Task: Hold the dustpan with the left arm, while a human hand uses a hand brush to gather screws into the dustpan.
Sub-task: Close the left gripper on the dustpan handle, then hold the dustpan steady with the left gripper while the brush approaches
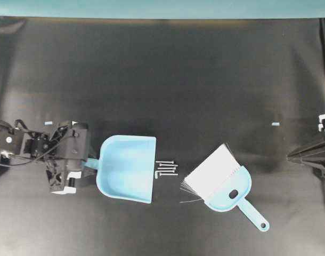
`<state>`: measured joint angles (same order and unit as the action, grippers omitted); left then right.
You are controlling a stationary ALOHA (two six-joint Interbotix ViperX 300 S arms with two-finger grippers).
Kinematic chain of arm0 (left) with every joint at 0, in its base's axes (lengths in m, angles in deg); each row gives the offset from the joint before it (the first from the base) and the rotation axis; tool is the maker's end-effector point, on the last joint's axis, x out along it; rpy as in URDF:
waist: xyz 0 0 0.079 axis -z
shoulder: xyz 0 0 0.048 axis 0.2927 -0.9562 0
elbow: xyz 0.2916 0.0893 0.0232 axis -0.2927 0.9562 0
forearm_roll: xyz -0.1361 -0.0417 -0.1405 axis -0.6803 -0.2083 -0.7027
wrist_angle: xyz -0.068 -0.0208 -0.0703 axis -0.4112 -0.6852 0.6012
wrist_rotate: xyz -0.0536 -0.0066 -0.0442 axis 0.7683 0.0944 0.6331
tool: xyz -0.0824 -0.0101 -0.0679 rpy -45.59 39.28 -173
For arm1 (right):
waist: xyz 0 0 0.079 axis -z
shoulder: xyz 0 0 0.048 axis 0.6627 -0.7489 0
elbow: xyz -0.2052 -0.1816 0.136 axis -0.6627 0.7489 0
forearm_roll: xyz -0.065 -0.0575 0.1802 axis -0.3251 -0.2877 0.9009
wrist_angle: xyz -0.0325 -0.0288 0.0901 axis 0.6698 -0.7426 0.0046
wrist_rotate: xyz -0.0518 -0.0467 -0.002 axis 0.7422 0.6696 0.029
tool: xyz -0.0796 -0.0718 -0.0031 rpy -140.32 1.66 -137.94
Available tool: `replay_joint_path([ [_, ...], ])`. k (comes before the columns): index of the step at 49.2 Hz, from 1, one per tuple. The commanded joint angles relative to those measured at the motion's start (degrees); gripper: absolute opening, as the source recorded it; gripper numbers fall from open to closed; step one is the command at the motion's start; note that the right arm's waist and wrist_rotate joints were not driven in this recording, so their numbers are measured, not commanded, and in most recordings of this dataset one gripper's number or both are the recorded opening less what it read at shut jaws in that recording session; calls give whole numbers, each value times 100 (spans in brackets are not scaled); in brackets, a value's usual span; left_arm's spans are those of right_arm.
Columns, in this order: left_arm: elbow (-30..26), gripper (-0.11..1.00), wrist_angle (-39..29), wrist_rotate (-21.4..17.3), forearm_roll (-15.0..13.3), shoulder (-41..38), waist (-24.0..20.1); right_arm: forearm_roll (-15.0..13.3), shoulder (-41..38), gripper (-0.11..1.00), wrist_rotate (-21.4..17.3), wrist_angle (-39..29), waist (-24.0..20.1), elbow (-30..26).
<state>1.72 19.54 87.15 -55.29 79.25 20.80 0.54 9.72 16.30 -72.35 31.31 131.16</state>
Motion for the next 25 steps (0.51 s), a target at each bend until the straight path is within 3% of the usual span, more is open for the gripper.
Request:
replay_joint_path([
  [1, 62, 30, 264, 18, 18, 185, 26, 0, 0, 0, 0, 35, 0, -26],
  [14, 369, 30, 747, 18, 18, 870, 0, -9, 88, 0, 0, 9, 0, -18],
  [25, 211, 30, -167, 35, 18, 1292, -9, 0, 114, 0, 0, 0, 0, -18],
])
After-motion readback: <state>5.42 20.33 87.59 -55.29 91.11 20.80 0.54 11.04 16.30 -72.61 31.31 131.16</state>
